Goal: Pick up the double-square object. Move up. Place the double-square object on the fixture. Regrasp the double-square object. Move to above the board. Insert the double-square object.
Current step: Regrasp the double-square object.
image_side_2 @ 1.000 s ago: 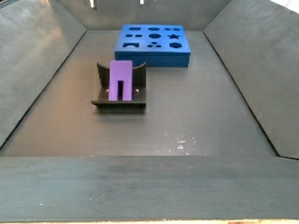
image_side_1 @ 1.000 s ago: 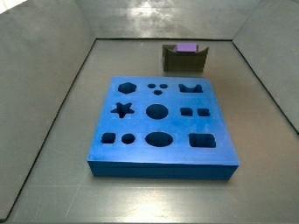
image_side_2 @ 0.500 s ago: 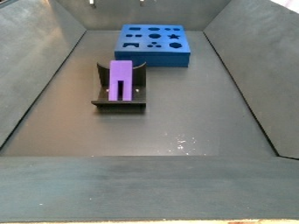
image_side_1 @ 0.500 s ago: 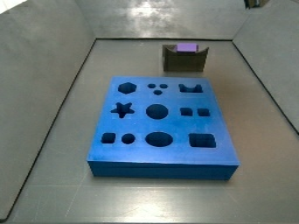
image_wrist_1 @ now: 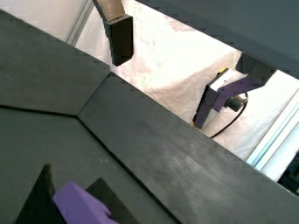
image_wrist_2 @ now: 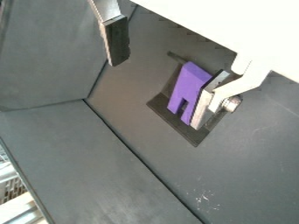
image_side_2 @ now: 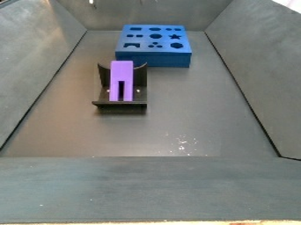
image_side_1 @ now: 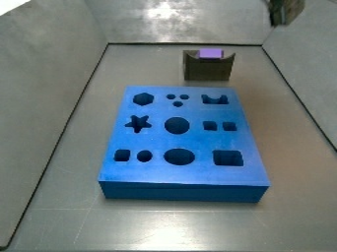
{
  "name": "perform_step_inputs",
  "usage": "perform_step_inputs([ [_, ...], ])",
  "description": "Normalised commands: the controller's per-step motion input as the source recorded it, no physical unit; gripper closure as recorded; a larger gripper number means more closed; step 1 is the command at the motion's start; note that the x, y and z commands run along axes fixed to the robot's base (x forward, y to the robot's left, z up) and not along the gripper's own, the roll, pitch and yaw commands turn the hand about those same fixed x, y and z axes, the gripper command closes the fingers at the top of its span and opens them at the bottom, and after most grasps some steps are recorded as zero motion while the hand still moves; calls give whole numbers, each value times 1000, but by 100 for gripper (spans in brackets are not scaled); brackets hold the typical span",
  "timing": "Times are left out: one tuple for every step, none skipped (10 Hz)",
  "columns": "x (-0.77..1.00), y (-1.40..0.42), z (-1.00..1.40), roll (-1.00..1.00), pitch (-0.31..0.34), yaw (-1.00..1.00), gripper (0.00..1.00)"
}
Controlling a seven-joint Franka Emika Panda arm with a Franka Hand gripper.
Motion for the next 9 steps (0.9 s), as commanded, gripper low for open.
perform_step_inputs([
  [48,61,-1000,183,-18,124,0],
  [54,58,-1000,157,-30,115,0],
  [69,53,-1000,109,-51,95,0],
  [77,51,-1000,88,-68,79,0],
  [84,46,-1000,74,-80,61,0],
  [94,41,-1000,73,-83,38,0],
  [102,35,-1000,70,-80,22,0],
  [109,32,-1000,71,-67,8,0],
  [122,26,-1000,70,-56,-2,0],
])
